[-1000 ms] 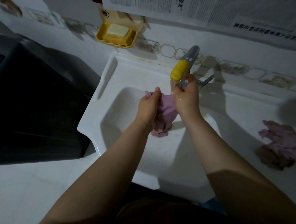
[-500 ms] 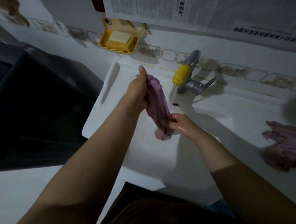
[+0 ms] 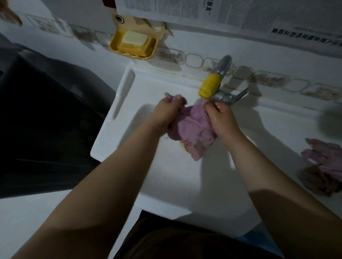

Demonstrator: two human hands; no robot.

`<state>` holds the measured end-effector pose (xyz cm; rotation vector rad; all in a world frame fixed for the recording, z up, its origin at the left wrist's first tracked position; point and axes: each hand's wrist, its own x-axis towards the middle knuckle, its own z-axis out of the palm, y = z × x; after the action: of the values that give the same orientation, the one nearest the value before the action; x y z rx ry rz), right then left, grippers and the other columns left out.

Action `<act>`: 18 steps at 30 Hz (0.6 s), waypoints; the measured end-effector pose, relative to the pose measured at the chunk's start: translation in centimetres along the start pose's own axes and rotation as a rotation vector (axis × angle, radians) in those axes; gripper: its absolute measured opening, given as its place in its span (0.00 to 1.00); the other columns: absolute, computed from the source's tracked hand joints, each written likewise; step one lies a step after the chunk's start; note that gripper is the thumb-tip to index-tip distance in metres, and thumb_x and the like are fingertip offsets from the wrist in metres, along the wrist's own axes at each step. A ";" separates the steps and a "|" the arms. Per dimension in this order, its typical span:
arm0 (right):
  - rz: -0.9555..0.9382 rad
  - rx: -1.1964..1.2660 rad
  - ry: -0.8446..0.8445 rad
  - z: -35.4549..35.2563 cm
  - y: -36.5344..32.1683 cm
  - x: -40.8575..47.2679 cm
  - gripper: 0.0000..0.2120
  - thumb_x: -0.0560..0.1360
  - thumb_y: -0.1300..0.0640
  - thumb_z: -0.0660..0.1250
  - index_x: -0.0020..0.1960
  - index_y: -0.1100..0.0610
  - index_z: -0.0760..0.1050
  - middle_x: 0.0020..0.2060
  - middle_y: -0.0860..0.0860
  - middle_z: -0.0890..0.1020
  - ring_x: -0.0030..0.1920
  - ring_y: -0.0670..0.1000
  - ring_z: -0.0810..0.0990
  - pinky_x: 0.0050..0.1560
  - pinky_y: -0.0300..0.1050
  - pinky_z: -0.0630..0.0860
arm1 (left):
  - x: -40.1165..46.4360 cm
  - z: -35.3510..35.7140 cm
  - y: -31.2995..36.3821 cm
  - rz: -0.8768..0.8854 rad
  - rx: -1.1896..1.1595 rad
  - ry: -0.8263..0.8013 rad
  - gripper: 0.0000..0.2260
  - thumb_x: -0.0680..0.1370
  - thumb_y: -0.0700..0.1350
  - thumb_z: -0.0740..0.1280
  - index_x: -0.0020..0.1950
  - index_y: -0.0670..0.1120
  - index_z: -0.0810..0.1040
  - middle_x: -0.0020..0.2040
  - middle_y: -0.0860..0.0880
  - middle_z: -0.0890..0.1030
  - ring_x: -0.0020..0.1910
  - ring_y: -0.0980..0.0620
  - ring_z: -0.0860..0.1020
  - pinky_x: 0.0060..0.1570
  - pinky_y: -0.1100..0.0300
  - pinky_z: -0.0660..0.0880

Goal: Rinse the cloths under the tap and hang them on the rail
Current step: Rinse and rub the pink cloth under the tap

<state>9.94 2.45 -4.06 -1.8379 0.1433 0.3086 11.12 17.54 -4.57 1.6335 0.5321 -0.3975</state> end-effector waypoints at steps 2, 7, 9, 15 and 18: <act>0.007 -0.035 -0.015 1.8 -0.9 -0.8 0.20 0.81 0.52 0.59 0.30 0.52 0.69 0.21 0.45 0.74 0.24 0.37 0.72 0.33 0.36 0.68 | -0.4 2.4 0.1 -0.140 -0.264 0.004 0.14 0.83 0.49 0.57 0.43 0.43 0.72 0.34 0.44 0.75 0.31 0.50 0.76 0.38 0.57 0.75; 0.053 -0.084 0.105 1.7 -0.3 1.5 0.15 0.80 0.55 0.58 0.35 0.53 0.70 0.41 0.57 0.80 0.38 0.45 0.76 0.40 0.38 0.71 | -0.5 5.8 -0.3 -0.227 -0.382 0.058 0.11 0.76 0.49 0.61 0.43 0.41 0.75 0.46 0.38 0.80 0.46 0.44 0.79 0.54 0.50 0.78; 0.060 -0.103 0.159 2.1 0.3 1.8 0.17 0.80 0.51 0.58 0.34 0.55 0.72 0.36 0.54 0.80 0.33 0.44 0.79 0.39 0.38 0.76 | -0.4 5.9 -0.1 -0.206 -0.317 0.113 0.13 0.77 0.49 0.59 0.45 0.40 0.76 0.46 0.39 0.79 0.46 0.44 0.79 0.53 0.47 0.79; 0.038 -0.439 0.181 3.0 -0.1 0.9 0.20 0.81 0.45 0.54 0.43 0.57 0.78 0.40 0.57 0.82 0.42 0.58 0.79 0.40 0.45 0.69 | -1.0 3.9 0.5 -0.242 -0.271 -0.100 0.06 0.80 0.46 0.63 0.49 0.43 0.75 0.41 0.45 0.76 0.38 0.47 0.77 0.37 0.60 0.75; 0.062 -0.483 0.138 1.0 0.8 2.7 0.17 0.80 0.49 0.57 0.48 0.59 0.78 0.46 0.60 0.82 0.48 0.59 0.80 0.45 0.47 0.72 | -2.2 4.0 0.4 -0.229 -0.259 -0.216 0.11 0.80 0.49 0.63 0.45 0.41 0.75 0.40 0.43 0.79 0.36 0.48 0.78 0.40 0.56 0.78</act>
<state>12.24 3.37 -5.81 -2.3388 0.2370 0.2745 9.72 13.30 -3.57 1.2670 0.5828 -0.6398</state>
